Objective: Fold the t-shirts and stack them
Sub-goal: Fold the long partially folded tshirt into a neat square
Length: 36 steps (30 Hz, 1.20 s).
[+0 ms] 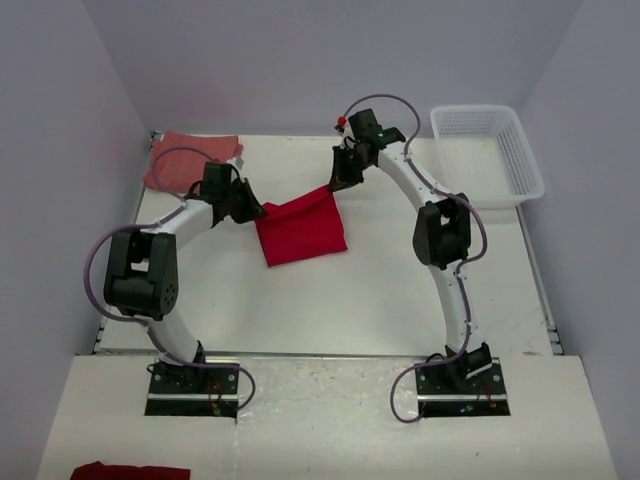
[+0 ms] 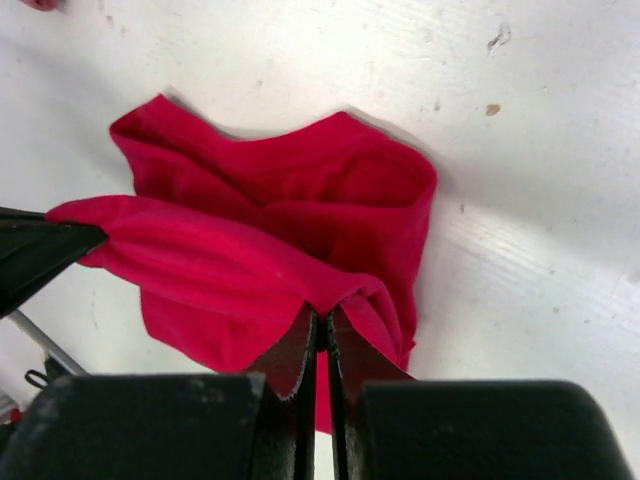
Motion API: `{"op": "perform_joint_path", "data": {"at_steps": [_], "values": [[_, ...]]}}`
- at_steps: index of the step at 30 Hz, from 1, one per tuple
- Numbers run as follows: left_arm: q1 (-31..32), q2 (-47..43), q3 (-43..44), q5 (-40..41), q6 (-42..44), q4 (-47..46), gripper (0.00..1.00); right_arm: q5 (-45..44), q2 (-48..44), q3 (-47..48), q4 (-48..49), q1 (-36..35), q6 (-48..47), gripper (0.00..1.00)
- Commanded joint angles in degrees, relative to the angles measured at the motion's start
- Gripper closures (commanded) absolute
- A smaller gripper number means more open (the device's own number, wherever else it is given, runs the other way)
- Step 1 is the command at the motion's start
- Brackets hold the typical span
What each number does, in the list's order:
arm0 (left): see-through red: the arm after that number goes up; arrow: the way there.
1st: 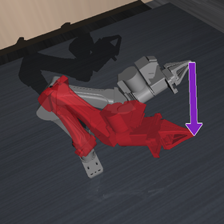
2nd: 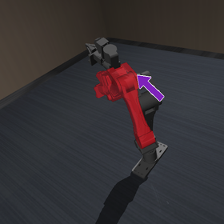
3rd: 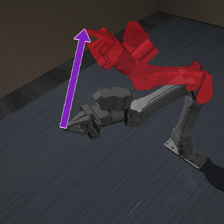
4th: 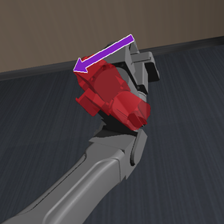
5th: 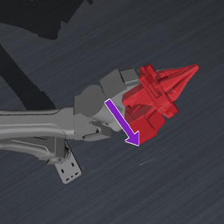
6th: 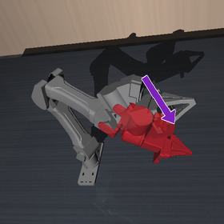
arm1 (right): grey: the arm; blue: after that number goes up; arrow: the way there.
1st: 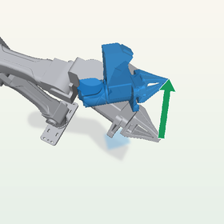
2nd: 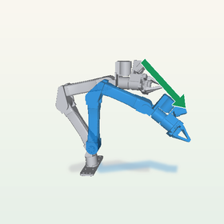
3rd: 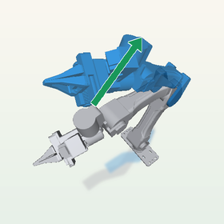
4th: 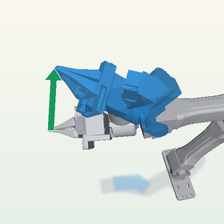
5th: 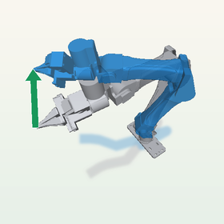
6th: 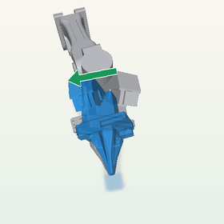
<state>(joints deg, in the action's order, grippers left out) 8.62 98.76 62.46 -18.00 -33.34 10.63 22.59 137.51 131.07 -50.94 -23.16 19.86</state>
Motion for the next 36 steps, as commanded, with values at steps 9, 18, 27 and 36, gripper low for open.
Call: {"op": "perform_joint_path", "data": {"at_steps": [9, 18, 27, 36], "values": [[-1.85, 4.33, 5.74, 4.12, 3.11, -3.16, 1.0, 9.4, 5.4, 8.68, -1.18, 4.17, -7.81, 0.64], [-2.73, 2.14, 5.83, 5.43, 2.58, -4.13, 0.74, 3.86, -2.32, 1.67, 1.01, 6.99, -6.14, 0.26], [-2.21, -10.4, 0.13, 15.17, 0.73, -5.44, 0.29, 5.61, -17.28, -19.26, 7.78, 1.45, -5.88, 0.25], [-1.77, -4.39, 2.67, -12.55, -0.23, -9.48, 1.0, 18.18, -13.86, -23.22, 12.7, -0.04, -0.79, 1.0]]}}
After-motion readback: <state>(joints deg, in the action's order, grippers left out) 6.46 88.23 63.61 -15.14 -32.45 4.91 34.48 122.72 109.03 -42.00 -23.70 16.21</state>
